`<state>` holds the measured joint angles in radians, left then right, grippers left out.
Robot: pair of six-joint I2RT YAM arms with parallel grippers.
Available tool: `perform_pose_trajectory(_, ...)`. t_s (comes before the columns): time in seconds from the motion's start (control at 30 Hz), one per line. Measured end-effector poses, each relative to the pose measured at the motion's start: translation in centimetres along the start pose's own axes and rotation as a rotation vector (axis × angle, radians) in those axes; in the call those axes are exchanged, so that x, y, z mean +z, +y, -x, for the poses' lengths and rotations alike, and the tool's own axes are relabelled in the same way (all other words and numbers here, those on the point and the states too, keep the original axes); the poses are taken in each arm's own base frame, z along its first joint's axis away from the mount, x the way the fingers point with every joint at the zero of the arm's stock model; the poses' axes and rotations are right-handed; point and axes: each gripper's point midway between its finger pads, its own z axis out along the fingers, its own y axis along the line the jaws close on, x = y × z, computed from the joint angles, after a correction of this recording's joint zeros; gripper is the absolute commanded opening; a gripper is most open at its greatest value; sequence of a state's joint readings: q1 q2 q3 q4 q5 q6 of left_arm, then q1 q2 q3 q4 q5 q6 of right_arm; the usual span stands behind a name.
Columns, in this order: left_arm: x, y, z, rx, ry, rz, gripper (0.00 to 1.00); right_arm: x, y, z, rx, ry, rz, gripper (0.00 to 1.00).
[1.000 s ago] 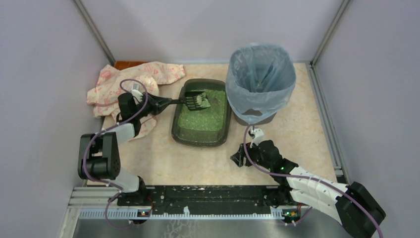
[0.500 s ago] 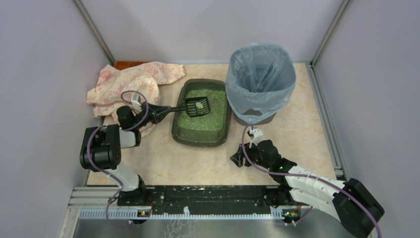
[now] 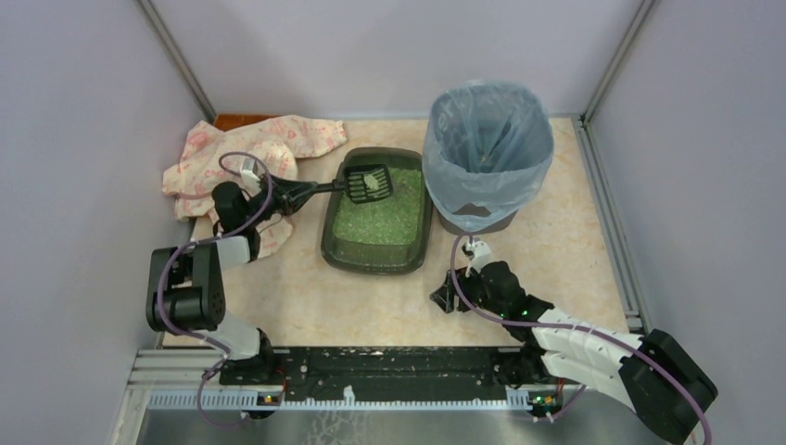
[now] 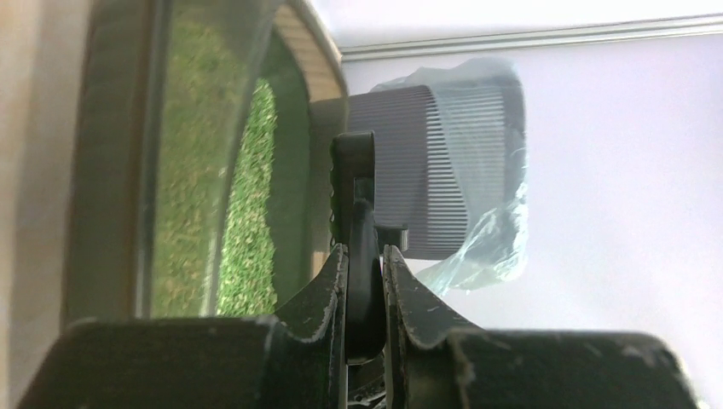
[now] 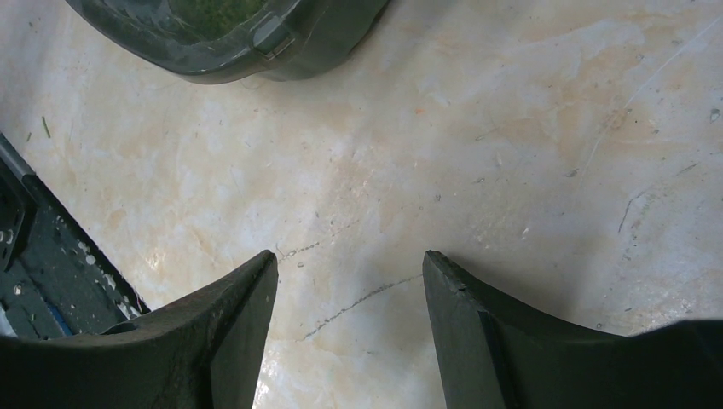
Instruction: Clean the litter box
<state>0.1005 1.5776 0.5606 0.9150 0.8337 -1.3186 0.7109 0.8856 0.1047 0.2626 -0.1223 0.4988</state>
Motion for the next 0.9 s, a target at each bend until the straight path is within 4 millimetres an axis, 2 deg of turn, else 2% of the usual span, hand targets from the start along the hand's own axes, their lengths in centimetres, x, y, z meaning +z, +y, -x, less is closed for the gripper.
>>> perform_pose_trajectory(0.3,1.7,-7.3,4.1,0.089,-0.062,-0.062,0.0,0.0,0.2,0.1,-0.001,-0.004,0.008,0.64)
perform_pose_trajectory(0.43,3.2,-12.2,6.3,0.138,-0.084,-0.11,0.0,0.0,0.2,0.2,-0.002,-0.009,0.011,0.64)
perform_pose_trajectory(0.53,5.1,-16.5,7.4,0.18,-0.079,-0.165,0.0,0.0,0.3,0.3,-0.001,-0.009,0.012,0.64)
perform_pose_trajectory(0.63,7.4,-19.7,6.9,0.201,-0.053,-0.193,0.0,0.0,0.3,0.4,-0.002,-0.014,0.014,0.64)
perform_pose_trajectory(0.73,10.5,-22.6,5.3,0.226,-0.005,-0.222,0.0,-0.1,0.4,0.7,-0.004,-0.026,0.018,0.64)
perform_pose_trajectory(0.8,12.5,-24.0,3.8,0.237,0.033,-0.24,0.0,-0.3,0.5,0.8,-0.004,-0.031,0.02,0.64)
perform_pose_trajectory(0.9,14.9,-24.9,1.5,0.249,0.078,-0.255,0.0,-0.5,0.5,1.0,-0.005,-0.04,0.018,0.64)
